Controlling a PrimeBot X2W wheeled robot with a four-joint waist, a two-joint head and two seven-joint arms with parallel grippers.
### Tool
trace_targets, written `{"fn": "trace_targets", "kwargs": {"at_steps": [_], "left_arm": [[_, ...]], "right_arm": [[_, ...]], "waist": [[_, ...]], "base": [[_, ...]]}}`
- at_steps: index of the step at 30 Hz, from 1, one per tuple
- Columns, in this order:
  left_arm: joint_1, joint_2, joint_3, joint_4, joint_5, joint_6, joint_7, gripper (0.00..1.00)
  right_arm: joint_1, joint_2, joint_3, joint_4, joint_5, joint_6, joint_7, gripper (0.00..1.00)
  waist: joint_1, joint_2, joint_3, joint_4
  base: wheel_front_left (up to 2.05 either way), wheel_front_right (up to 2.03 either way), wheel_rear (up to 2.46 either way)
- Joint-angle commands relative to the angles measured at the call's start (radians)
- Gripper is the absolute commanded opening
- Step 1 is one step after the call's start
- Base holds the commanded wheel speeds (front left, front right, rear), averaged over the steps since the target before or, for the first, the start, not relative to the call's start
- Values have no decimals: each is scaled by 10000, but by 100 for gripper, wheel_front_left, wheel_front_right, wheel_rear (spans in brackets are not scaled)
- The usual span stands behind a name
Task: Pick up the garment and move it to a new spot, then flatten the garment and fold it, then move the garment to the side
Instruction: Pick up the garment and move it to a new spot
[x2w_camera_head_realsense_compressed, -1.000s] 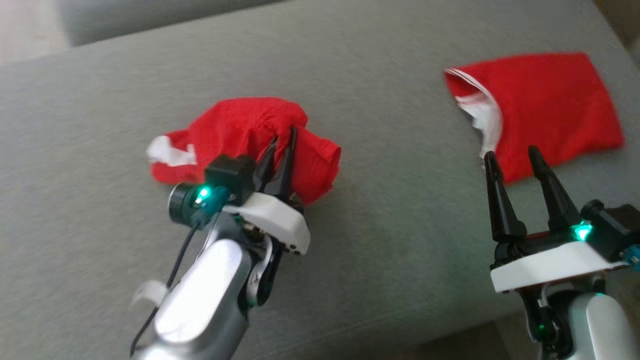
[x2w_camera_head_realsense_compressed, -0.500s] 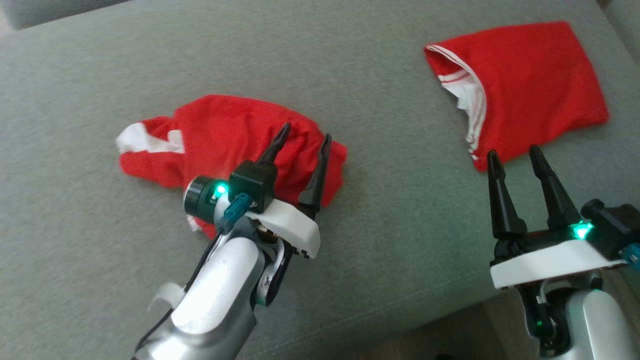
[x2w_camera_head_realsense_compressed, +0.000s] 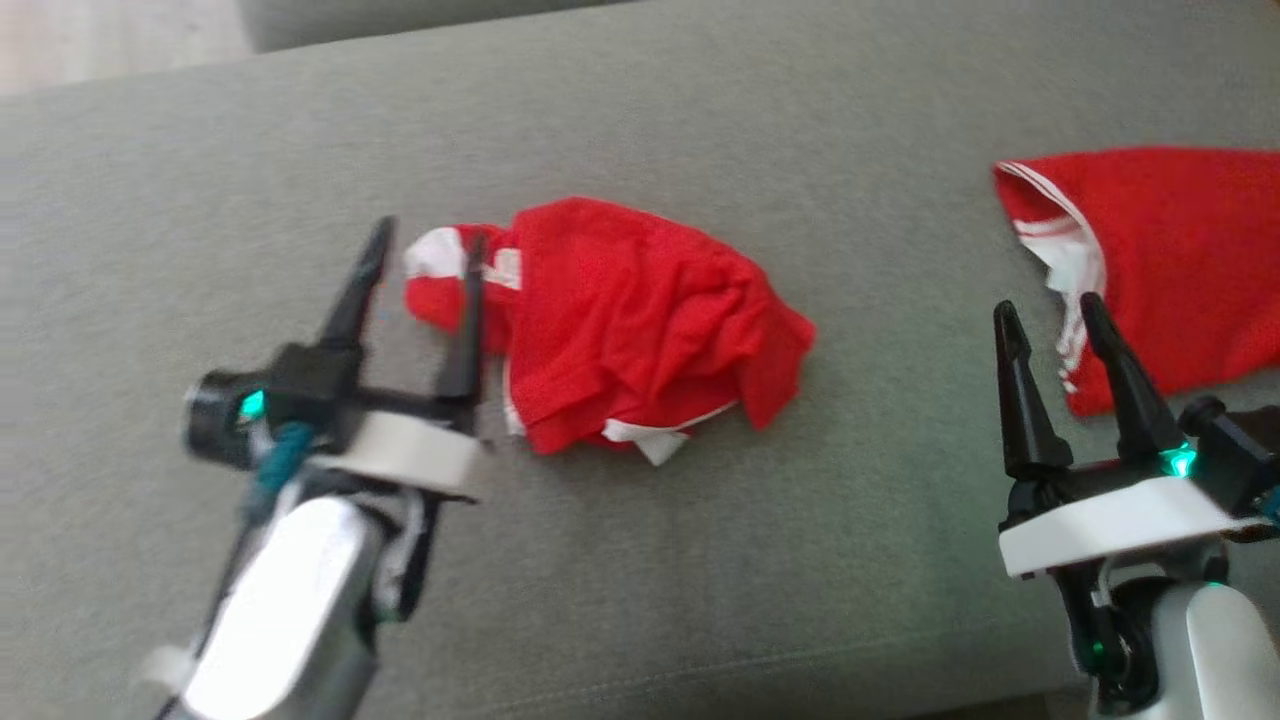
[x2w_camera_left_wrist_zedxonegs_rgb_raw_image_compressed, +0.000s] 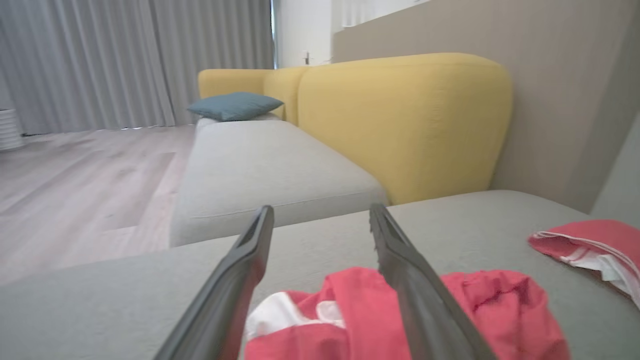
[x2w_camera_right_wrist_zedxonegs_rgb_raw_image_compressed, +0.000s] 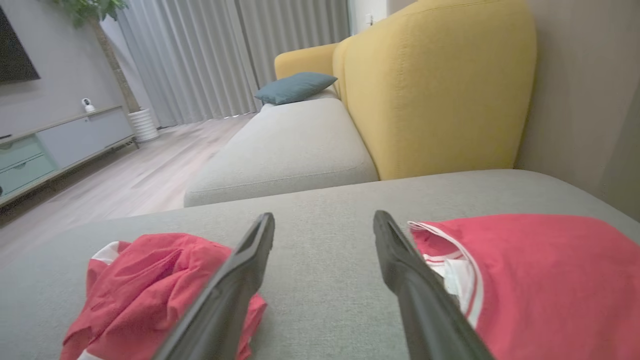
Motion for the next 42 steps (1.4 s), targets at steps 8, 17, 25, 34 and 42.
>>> {"fn": "trace_targets", "kwargs": {"at_steps": [8, 17, 25, 34, 42], "left_arm": [[849, 979, 1769, -765, -570, 29, -117, 100], [1991, 1273, 2266, -813, -801, -263, -119, 100], [2582, 1227, 2133, -856, -698, -139, -118, 100], [2922, 1276, 1929, -961, -563, -8, -60, 100], [2897, 1277, 1867, -990, -598, -3, -43, 100]], "right_arm": [[185, -173, 159, -564, -206, 35, 176, 100], [575, -267, 207, -598, -281, 35, 357, 100], [890, -247, 109, -592, -319, 35, 467, 100], [1114, -208, 89, -618, -368, 35, 525, 100], [1105, -190, 82, -662, -368, 35, 550, 100]], "waist": [[0, -1, -635, 902], [0, -1, -1079, 990], [0, -1, -1281, 905], [0, -1, -1419, 921], [0, -1, -1410, 982]], "base": [[0, 0, 0], [0, 0, 0], [0, 0, 0], [0, 0, 0], [0, 0, 0]]}}
